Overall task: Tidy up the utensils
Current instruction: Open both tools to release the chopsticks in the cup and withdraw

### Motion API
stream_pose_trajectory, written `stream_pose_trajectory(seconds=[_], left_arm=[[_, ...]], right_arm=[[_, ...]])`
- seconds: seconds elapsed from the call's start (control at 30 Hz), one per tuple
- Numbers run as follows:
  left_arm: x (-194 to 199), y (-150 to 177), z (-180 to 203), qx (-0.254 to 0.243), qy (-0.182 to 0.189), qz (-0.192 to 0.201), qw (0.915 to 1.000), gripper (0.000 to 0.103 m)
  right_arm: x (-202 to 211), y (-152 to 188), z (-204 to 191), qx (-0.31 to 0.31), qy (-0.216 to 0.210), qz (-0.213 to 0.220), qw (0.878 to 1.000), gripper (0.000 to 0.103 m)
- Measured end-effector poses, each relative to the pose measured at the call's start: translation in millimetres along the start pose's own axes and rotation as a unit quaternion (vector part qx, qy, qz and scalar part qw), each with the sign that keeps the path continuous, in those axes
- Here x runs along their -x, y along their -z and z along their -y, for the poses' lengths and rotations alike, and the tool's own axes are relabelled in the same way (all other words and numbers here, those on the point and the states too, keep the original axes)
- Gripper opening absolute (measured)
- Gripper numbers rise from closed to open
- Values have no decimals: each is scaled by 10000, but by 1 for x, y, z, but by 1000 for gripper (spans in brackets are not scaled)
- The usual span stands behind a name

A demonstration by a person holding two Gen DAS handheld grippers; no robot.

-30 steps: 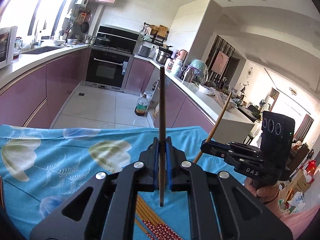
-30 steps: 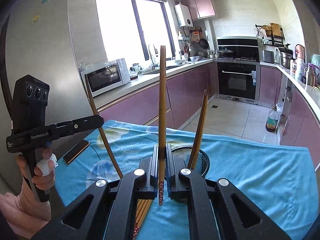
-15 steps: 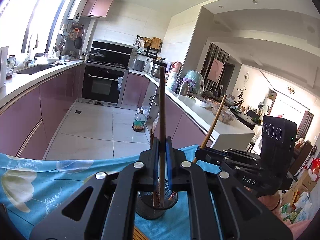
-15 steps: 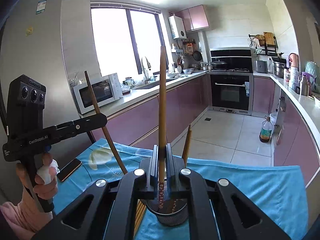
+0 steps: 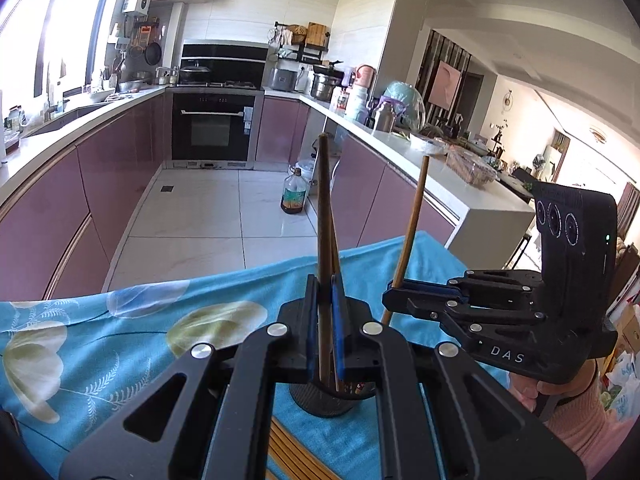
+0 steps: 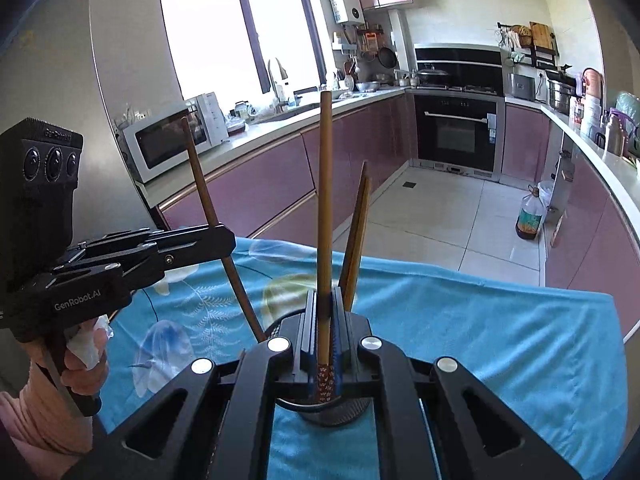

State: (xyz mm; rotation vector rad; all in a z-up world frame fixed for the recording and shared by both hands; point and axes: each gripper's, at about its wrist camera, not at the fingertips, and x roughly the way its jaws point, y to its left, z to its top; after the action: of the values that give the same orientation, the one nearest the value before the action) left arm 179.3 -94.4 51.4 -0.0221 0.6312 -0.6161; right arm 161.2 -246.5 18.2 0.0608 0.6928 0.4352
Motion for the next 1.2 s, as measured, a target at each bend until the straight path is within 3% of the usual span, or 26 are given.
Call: stream_pose_trajectory(seconds=[0.23, 0.63, 0.83, 1.2], left_arm=[[-32, 6, -6, -3, -87, -326, 9994, 7], [-47, 10, -14, 153, -181, -501, 9985, 8], [-33, 24, -20, 258, -377, -315, 9985, 12], [27, 61, -31, 270, -914, 113, 9954, 32]], right_arm=[[-24, 7, 4, -106, 29, -426, 9990, 6], [-26, 5, 8, -293, 44, -375, 9989, 9], [-15, 9, 6, -272, 13, -189, 9994, 18], [18, 29, -29, 231, -270, 81, 9993, 32]])
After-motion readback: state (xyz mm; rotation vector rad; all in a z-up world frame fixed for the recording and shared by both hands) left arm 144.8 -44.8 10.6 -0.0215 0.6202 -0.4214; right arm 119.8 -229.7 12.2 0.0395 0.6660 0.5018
